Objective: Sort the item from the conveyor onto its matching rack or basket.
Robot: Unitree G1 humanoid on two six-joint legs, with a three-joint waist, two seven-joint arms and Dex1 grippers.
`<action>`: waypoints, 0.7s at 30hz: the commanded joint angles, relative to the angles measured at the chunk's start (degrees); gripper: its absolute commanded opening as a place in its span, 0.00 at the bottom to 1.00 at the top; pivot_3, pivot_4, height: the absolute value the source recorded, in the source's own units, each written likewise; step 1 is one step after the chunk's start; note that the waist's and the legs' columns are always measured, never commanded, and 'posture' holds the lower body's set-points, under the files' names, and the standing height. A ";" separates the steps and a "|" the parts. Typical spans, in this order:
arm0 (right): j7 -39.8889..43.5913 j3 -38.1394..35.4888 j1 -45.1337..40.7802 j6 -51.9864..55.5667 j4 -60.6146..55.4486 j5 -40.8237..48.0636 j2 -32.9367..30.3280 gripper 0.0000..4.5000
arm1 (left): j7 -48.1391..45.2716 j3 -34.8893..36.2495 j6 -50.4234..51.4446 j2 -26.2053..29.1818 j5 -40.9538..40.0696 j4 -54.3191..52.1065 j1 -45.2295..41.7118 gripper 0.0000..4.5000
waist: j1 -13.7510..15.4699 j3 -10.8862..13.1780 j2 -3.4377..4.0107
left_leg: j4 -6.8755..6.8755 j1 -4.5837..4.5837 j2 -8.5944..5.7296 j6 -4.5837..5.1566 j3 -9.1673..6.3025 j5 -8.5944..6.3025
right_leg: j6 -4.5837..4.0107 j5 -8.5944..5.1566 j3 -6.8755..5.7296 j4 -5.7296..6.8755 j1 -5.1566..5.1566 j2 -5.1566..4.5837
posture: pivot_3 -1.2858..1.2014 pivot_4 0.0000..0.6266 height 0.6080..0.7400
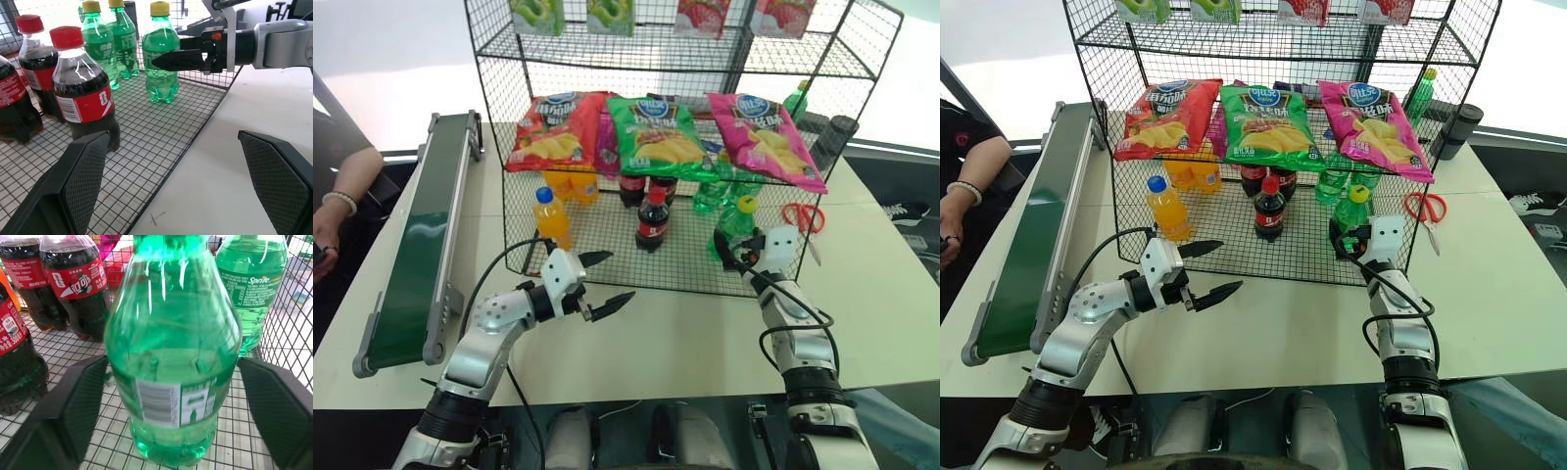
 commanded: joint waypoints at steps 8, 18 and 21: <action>0.01 -2.70 11.93 6.21 -21.30 1.68 -3.51 0.99 | -0.50 0.31 -1.13 -0.01 -0.58 -0.55 -1.47 1.00 | 0.19 -0.03 0.04 | 0.02 -0.02 -0.01 0.00 -0.01 0.00 | 0.00 0.00 0.00 -0.01 0.01 -0.05 | 0.52 0.24 0.96; 12.77 -5.19 33.07 12.40 -47.11 8.22 -14.62 0.99 | -1.12 4.43 -0.81 4.58 -0.99 2.66 -1.41 1.00 | -0.07 -0.19 0.21 | 0.05 -0.03 0.00 0.03 -0.05 -0.02 | 0.01 -0.02 -0.04 -0.13 0.02 0.05 | 0.52 0.24 0.96; 15.33 -9.42 36.68 14.32 -50.63 11.81 -17.18 0.99 | -1.91 7.13 0.08 7.40 -1.96 2.48 -0.22 1.00 | 0.15 -0.19 0.20 | 0.07 -0.03 0.08 0.02 -0.14 -0.02 | 0.03 -0.05 -0.04 -0.13 0.01 0.10 | 0.52 0.24 0.96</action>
